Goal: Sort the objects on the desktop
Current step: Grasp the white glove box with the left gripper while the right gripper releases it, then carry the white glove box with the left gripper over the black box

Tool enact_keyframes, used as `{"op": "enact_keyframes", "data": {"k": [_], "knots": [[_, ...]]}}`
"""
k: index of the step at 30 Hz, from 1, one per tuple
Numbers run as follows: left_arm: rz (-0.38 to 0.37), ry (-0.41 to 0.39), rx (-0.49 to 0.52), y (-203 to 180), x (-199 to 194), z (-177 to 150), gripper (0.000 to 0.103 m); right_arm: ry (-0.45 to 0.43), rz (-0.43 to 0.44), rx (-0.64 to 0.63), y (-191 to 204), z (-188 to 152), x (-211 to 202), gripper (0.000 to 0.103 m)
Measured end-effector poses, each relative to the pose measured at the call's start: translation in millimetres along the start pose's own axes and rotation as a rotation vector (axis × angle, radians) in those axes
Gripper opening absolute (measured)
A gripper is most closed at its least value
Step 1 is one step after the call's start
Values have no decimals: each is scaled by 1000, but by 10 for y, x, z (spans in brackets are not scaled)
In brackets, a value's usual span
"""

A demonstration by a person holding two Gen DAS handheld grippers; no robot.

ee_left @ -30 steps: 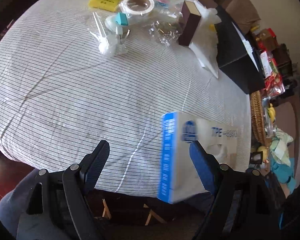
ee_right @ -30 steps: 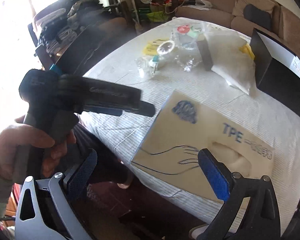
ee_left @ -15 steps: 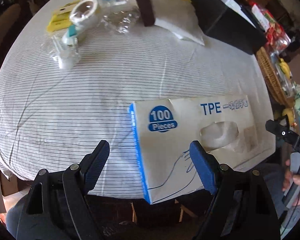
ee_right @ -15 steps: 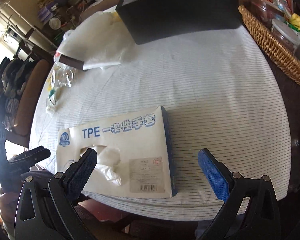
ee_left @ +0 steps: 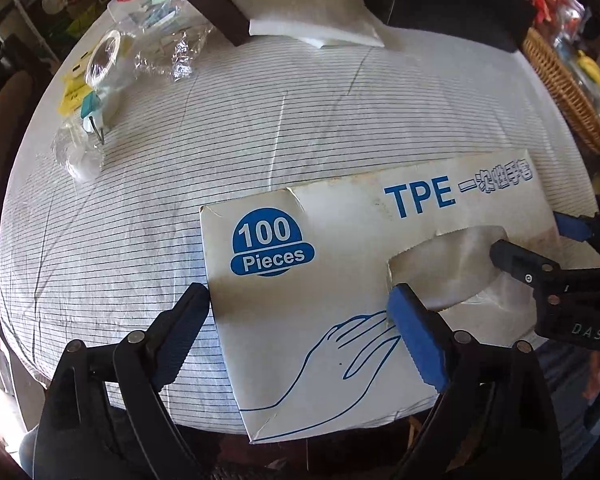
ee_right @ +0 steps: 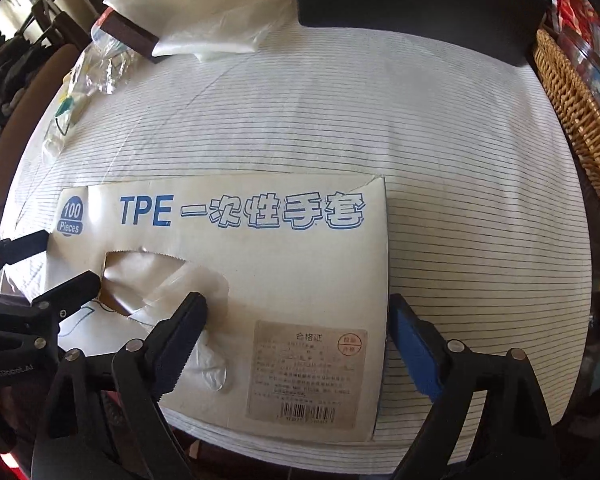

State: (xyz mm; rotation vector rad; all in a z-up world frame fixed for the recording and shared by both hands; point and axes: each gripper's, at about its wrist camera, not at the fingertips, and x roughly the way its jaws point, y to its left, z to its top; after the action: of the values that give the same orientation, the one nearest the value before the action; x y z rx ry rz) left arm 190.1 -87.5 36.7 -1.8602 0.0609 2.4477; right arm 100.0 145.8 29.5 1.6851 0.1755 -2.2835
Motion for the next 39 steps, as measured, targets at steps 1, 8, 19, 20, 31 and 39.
{"op": "enact_keyframes", "data": {"k": [1, 8, 19, 20, 31, 39], "knots": [[-6, -8, -4, 5, -1, -6, 91, -10, 0, 7, -24, -3, -21, 83], [-88, -15, -71, 102, -77, 62, 70, -68, 5, 51, -216, 1, -226, 79], [-17, 13, -19, -126, 178, 26, 97, -60, 24, 72, -251, -57, -126, 79], [-24, 1, -31, -107, 194, 5, 98, -63, 27, 68, -245, -74, -135, 79], [-101, -44, -97, -55, -7, -4, 94, -167, 6, 54, -208, -85, -459, 79], [-145, -191, -56, -268, -767, 800, 95, -345, -22, 44, -473, 431, -1268, 79]]}}
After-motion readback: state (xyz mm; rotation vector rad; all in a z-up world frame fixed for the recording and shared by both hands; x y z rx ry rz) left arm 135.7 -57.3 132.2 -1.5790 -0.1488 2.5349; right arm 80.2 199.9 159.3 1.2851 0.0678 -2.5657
